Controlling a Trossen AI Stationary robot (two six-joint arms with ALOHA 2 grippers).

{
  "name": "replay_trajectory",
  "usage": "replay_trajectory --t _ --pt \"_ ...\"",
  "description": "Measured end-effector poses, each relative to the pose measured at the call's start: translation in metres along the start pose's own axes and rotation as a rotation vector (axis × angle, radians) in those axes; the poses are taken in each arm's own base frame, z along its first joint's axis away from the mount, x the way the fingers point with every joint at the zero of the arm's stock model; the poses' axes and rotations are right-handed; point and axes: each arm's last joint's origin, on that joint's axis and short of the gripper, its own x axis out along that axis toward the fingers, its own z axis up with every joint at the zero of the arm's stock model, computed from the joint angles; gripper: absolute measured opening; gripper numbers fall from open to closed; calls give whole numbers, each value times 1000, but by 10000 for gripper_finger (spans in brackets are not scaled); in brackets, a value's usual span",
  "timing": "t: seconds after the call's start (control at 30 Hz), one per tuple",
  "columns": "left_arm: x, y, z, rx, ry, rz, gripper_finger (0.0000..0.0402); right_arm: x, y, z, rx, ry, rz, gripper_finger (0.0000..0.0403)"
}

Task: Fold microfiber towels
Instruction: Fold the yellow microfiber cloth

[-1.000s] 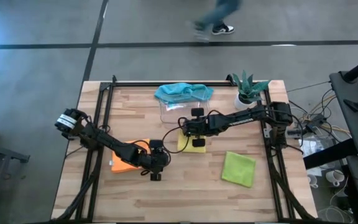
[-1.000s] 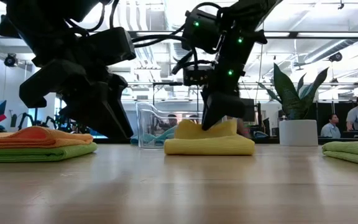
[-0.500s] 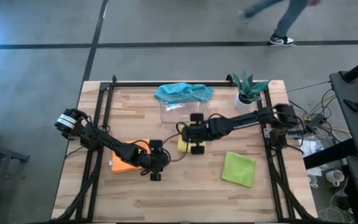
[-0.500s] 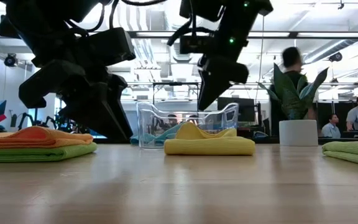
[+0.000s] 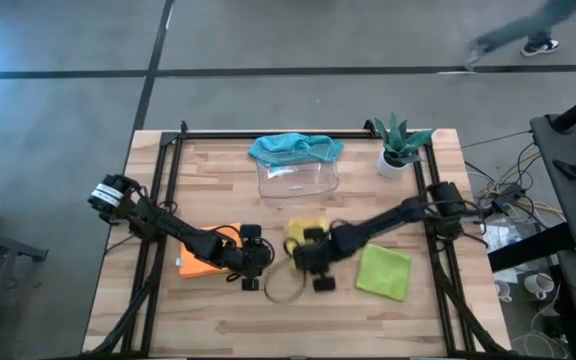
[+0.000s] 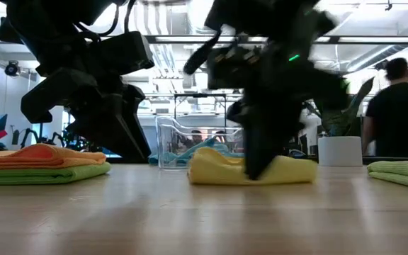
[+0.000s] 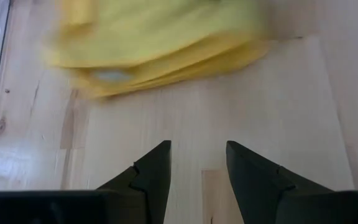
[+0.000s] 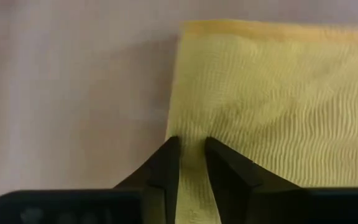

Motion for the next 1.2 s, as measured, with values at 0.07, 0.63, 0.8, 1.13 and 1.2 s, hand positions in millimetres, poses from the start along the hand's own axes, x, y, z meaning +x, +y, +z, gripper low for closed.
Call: replay_trajectory --t 0.07,0.63,0.8,1.13,1.2 --pt "0 0 0 0 0 0 139 -8 20 -3 -44 41 18 72" --pt "39 8 12 -81 -222 85 139 -21 54 -19 79 50 -251 70" --pt "69 -1 6 -73 -200 94 139 -16 64 -31 78 153 -176 70" --pt "76 -3 6 -11 -184 88 139 -41 64 -50 100 296 -264 68" --pt "76 -4 6 18 -176 48 137 -49 62 -49 105 258 -303 68"
